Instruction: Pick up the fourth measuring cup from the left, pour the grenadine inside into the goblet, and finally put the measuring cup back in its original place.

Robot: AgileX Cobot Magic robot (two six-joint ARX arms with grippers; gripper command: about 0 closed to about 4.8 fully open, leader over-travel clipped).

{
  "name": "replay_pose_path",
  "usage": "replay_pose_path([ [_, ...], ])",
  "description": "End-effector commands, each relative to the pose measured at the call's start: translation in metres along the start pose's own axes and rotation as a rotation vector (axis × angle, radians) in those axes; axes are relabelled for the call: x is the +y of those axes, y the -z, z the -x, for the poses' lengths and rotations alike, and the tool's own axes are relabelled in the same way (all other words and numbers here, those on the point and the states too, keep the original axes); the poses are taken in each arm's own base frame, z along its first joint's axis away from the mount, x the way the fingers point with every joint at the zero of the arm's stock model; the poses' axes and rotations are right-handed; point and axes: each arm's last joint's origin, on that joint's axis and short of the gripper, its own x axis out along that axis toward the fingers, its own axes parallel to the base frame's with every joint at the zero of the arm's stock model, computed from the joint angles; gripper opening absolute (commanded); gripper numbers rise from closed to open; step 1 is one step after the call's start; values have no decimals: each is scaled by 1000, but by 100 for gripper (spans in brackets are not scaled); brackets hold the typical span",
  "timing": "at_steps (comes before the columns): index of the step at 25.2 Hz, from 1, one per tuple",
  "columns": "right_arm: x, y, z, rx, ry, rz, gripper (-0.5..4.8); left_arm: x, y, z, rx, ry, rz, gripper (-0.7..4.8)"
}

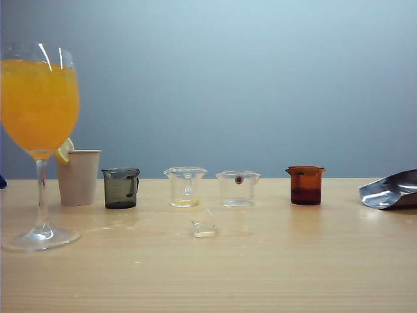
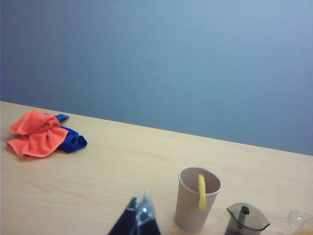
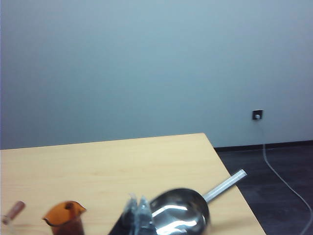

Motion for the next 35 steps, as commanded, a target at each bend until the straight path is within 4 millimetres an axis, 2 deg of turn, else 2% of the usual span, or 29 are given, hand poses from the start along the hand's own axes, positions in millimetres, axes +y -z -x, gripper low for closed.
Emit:
replay_pose_path([
  [1,3,-22,-11,14,-56,3,-2,-3,-24,0,6,-2,7,-5],
  [5,7,-45,-41,51,-114,-6,-2,-11,-79,-16,7,27,15,-5],
  [8,11,-47,-53,55,-152,-40,-3,-18,-102,-31,55,79,-4,-5],
  [10,20,-41,-64,100,-161,-51,-3,-28,-120,-48,96,148,-19,-5],
  [13,47,-23,-79,210,-225,-44,-3,-53,-138,-72,118,253,-74,-5],
  [19,82,8,-107,269,-296,-33,-2,-87,-137,-92,179,397,-109,-5],
  [22,94,45,-126,290,-314,-60,-2,-105,-131,-100,219,514,-111,-5],
  [26,102,81,-141,382,-309,-32,-2,-112,-125,-104,245,591,-124,-5],
  [32,113,128,-163,360,-287,-34,0,-117,-124,-109,221,682,-135,-5],
  [33,114,140,-166,370,-286,-31,53,-118,-122,-110,225,699,-138,-5],
  [34,115,149,-167,387,-282,-25,184,-120,-120,-112,237,716,-137,-5],
  [35,115,154,-167,402,-281,-20,268,-120,-119,-113,245,719,-138,-5],
])
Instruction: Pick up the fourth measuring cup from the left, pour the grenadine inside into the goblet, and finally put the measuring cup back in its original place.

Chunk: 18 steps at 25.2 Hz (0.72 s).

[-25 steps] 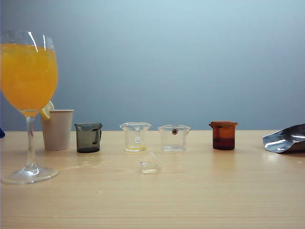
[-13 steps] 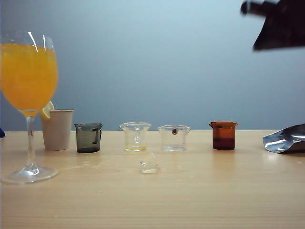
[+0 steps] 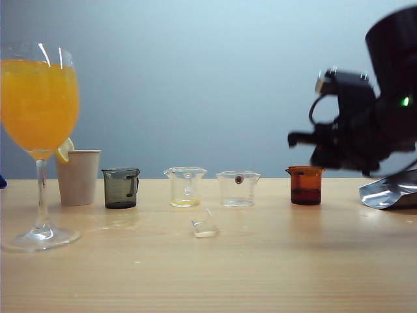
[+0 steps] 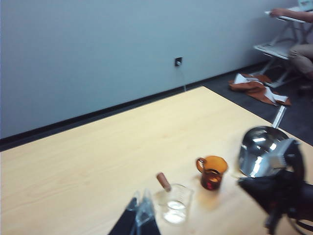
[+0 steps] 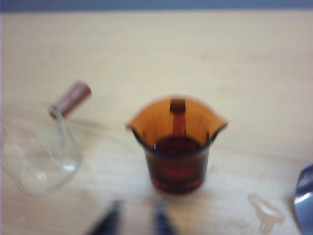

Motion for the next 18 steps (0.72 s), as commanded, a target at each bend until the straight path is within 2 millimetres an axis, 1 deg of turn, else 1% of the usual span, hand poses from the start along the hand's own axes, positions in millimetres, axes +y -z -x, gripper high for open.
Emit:
replay_pose_path([
  [1,0,8,-7,1,5,-3,368,0,1,-5,7,28,-6,-5],
  [2,0,10,-9,8,6,3,402,0,2,-7,16,28,-9,-5],
  [6,-1,16,-16,30,30,77,473,1,7,-14,46,36,-14,-5],
  [7,-1,18,-19,34,42,80,479,1,8,-16,53,57,-11,-5],
  [9,-3,19,-32,21,63,76,479,0,13,-22,85,115,-2,-5],
  [14,-6,18,-51,-3,75,68,479,1,18,-27,123,116,7,-5],
  [16,-7,18,-66,-15,79,64,479,1,20,-30,133,114,9,-5],
  [18,-8,18,-73,-30,83,61,479,2,21,-31,137,115,10,-5],
])
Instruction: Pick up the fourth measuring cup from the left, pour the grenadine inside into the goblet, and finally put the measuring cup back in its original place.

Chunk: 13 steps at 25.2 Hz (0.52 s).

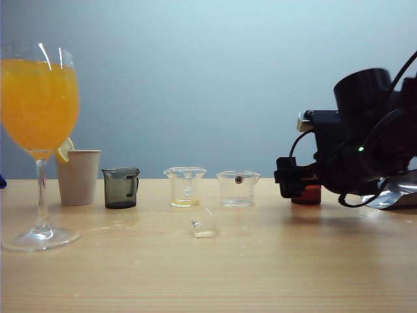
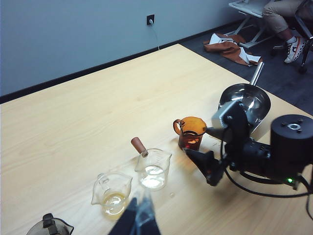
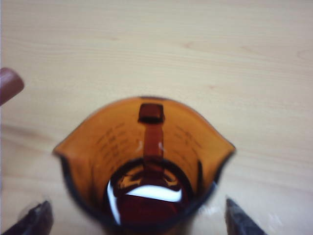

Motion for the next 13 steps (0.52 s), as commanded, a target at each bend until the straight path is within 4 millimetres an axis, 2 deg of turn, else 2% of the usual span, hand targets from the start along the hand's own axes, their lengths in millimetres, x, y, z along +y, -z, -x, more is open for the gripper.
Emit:
replay_pose_path([
  [1,0,-5,-11,-50,6,-8,479,0,-2,0,-10,5,-6,-5],
  [6,-2,-7,-31,-64,20,-15,479,0,-1,-1,0,5,-4,-5],
  [13,-3,-2,-36,-52,24,-15,479,0,1,-1,13,6,0,-5],
])
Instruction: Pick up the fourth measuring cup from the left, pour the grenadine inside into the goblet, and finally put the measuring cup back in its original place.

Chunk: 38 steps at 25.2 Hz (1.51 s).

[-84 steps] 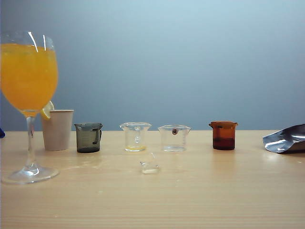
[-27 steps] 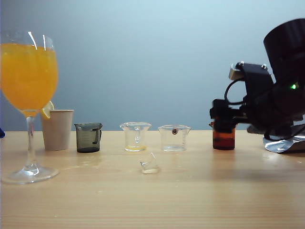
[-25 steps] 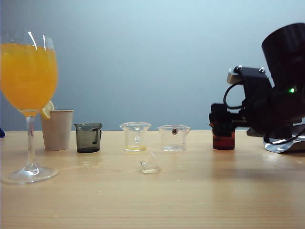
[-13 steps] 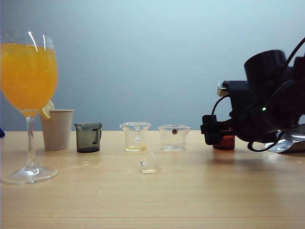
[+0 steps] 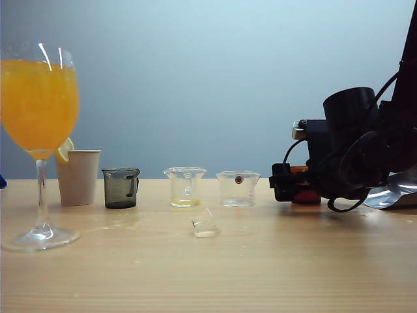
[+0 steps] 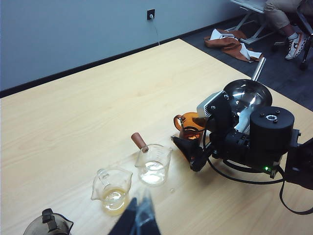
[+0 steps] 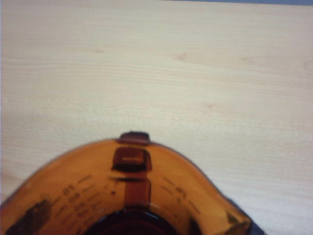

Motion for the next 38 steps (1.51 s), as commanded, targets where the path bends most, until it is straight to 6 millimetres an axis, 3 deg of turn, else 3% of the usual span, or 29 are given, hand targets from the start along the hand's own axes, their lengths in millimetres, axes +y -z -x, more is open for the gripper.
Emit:
replay_pose_path([
  [1,-1,-4,0,-24,3,-7,462,-1,-2,1,-4,5,-5,-5],
  [2,-2,-4,-1,-24,5,-10,432,-1,-2,1,-5,5,-5,-5],
  [7,-3,-4,-1,-24,9,-11,170,-1,-1,1,3,6,-3,-5],
  [8,-3,-4,-1,-25,9,-11,139,-1,-1,1,5,6,-2,-5],
  [12,-2,-10,1,-39,4,-7,138,-1,0,1,6,5,-2,-5],
  [22,17,-85,28,-148,-157,25,138,1,1,16,37,-102,7,-5],
  [24,34,-110,29,-138,-215,33,138,2,2,28,55,-143,22,-5],
  [28,55,-137,28,-149,-311,42,138,4,4,46,69,-202,33,-5],
  [31,88,-171,33,-162,-423,54,138,7,7,67,89,-269,53,-5],
  [35,116,-193,44,-167,-505,66,138,5,13,80,142,-356,65,-5],
  [38,151,-208,63,-191,-619,76,138,-1,17,91,166,-357,73,-5],
])
